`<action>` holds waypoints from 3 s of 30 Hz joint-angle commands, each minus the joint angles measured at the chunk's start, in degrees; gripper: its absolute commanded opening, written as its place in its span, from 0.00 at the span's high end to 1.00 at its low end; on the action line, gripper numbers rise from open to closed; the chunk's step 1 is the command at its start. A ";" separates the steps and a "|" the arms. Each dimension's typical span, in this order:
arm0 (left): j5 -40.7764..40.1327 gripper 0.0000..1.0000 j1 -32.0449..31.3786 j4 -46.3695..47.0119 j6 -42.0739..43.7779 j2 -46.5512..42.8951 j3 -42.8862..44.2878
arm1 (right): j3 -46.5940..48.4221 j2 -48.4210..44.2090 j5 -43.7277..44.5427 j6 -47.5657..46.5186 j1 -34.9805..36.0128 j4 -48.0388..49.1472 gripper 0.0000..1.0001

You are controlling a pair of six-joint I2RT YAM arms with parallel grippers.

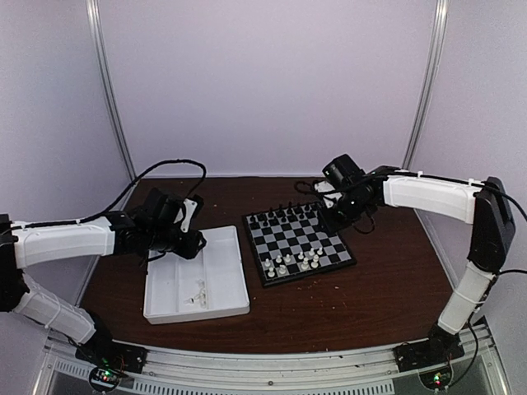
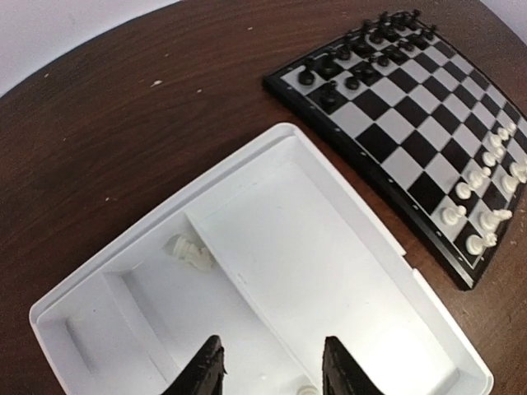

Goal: Set up the chess pieces on the board
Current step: Place the chess piece on the chessboard, then pick up the chess piece from the storage box.

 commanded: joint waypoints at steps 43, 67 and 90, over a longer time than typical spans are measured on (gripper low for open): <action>3.42 0.59 13.42 -12.82 -25.16 30.58 21.06 | -9.70 -13.65 -4.70 -2.78 0.07 15.64 0.64; 1.51 0.72 14.30 -30.30 -20.21 36.26 32.02 | -6.58 -11.74 -4.78 -2.67 -0.03 15.01 0.64; 3.28 0.88 14.22 -26.28 -20.47 30.74 28.71 | -0.64 -10.97 -8.84 -1.51 -0.04 13.27 0.65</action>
